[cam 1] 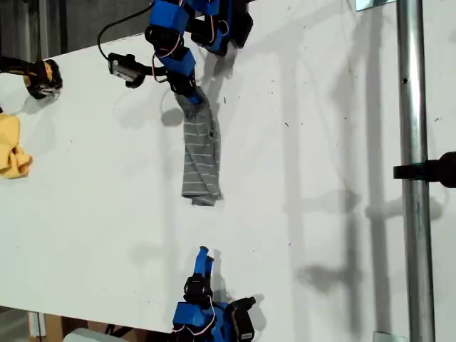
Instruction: Grasp corners of a towel and fold twice.
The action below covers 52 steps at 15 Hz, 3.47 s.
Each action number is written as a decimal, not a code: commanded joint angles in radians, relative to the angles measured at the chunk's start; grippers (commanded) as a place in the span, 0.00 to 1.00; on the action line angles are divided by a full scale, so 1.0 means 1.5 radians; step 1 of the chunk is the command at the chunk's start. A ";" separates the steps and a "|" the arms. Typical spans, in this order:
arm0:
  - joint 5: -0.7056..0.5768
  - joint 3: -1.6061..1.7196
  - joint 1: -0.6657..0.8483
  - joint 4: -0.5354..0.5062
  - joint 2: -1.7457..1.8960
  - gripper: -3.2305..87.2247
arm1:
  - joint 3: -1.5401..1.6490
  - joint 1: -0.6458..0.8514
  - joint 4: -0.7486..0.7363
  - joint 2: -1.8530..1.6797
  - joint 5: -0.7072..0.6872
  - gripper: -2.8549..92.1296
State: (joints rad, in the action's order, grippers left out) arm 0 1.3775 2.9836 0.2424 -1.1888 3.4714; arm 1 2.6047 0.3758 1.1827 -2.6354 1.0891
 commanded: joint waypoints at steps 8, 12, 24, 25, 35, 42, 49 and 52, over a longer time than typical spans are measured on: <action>-0.012 -0.017 0.009 0.008 0.005 0.29 | -0.251 -0.111 -0.099 0.253 0.048 0.03; -0.010 -0.018 0.005 0.003 0.005 0.29 | -0.482 -0.111 -0.111 0.463 -0.020 0.03; -0.001 -0.015 -0.002 -0.003 0.005 0.29 | -0.805 -0.110 -0.360 0.999 -0.081 0.04; 0.002 -0.012 -0.002 -0.003 0.005 0.30 | -0.819 -0.106 -0.372 1.029 -0.081 0.06; 0.019 -0.003 -0.007 0.004 0.005 0.31 | -0.841 -0.088 -0.334 0.696 -0.184 0.47; -0.033 0.026 -0.009 0.057 0.005 0.16 | -0.241 -0.061 -0.080 0.059 -0.081 0.03; -0.076 0.092 -0.020 0.049 0.005 0.05 | 0.207 -0.112 0.130 -0.426 0.233 0.04; 0.123 0.091 0.062 -0.069 -0.004 0.05 | 0.202 -0.132 0.160 -0.432 0.280 0.19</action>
State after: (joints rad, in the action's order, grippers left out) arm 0 1.4174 3.1155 0.2669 -1.1965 3.4699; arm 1 2.9161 0.2010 1.4067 -3.2797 1.4926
